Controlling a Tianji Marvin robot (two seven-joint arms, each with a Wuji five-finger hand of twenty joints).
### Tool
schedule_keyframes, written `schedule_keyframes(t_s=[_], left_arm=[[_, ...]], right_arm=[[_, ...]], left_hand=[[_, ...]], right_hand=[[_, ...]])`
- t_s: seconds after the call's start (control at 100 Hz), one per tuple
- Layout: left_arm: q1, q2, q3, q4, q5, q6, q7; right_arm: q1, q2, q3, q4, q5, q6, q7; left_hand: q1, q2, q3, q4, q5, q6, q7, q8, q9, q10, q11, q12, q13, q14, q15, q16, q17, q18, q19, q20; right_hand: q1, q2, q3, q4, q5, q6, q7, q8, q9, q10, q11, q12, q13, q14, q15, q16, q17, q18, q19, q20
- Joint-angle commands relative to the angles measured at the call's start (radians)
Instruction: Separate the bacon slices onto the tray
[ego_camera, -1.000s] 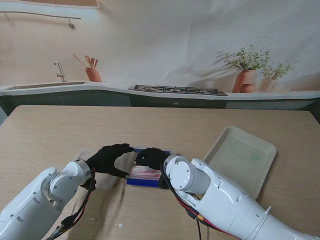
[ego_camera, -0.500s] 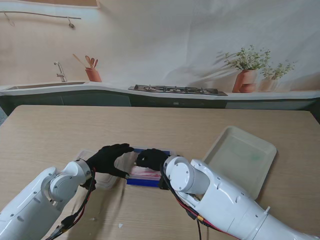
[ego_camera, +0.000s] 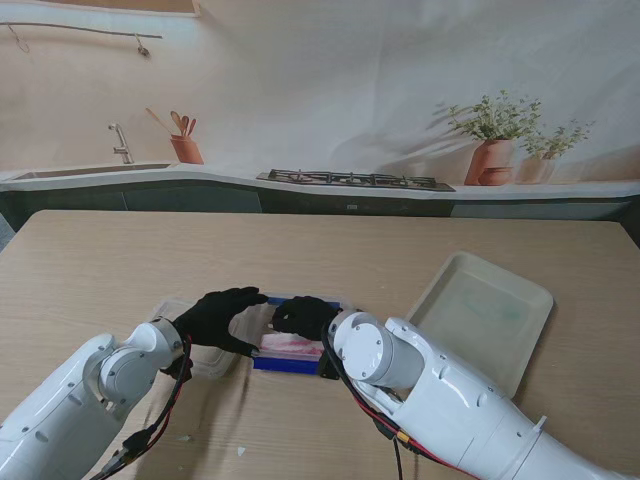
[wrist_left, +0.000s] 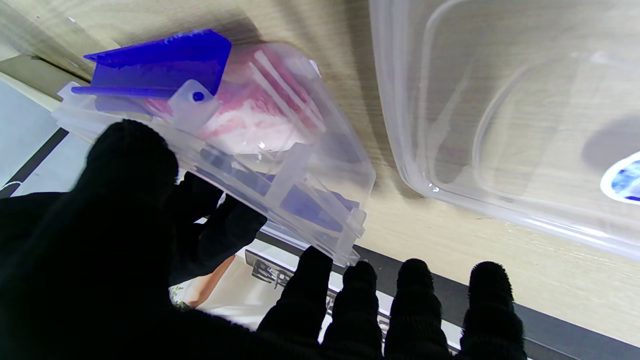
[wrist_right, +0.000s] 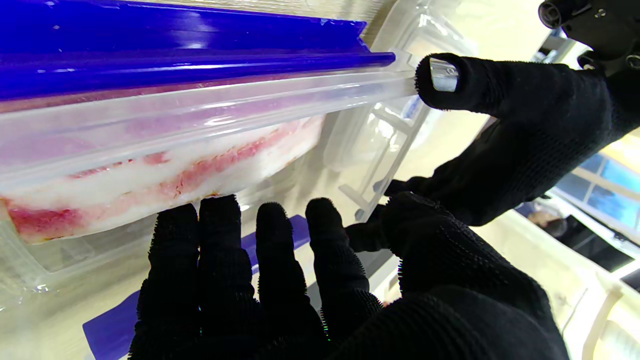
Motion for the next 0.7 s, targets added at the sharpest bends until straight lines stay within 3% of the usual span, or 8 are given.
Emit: schedule_keyframes(t_s=[0.0,0.29,0.69], left_arm=[[0.008,-0.003,0.012,0.017,0.004,0.009,-0.019],[0.005,-0.003,0.014,0.019,0.005,0.008,-0.019],[0.004,-0.003,0.017,0.024,0.004,0.013,-0.018]], right_arm=[[-0.016,-0.005,0.004,-0.024,0.012,0.010,0.018],[-0.026,-0.004,0.014,-0.043,0.017,0.016,0.013],[0.005,0.018,-0.007,-0.043,-0.038,0.002,0.063]], left_hand=[[0.074,-0.017,0.063,0.007,-0.015,-0.006,0.006,0.000,0.009,-0.035,0.014,-0.001,-0.038,-0.015,-0.009,-0.009,-0.005,-0.013,0.004,-0.003],[0.076,-0.020,0.064,0.007,-0.012,-0.003,0.007,0.000,0.010,-0.035,0.016,-0.001,-0.039,-0.013,-0.009,-0.009,-0.004,-0.013,0.003,-0.002],[0.075,-0.020,0.067,0.007,-0.011,0.000,0.007,0.001,0.010,-0.033,0.016,-0.003,-0.039,-0.013,-0.009,-0.009,-0.005,-0.013,0.001,-0.002]], right_hand=[[0.012,0.028,-0.009,0.023,0.012,-0.016,0.012,0.000,0.017,0.015,0.032,0.012,0.088,0.033,0.104,0.044,0.018,0.011,0.059,0.024],[0.032,-0.004,0.029,0.026,0.027,-0.008,0.015,0.001,0.031,0.019,0.065,0.025,0.097,0.043,0.165,0.073,0.014,0.026,0.115,0.038],[0.114,-0.184,0.269,0.014,0.027,0.005,0.030,0.010,0.025,0.009,0.171,0.064,0.104,0.014,0.232,0.104,0.029,0.017,0.159,0.052]])
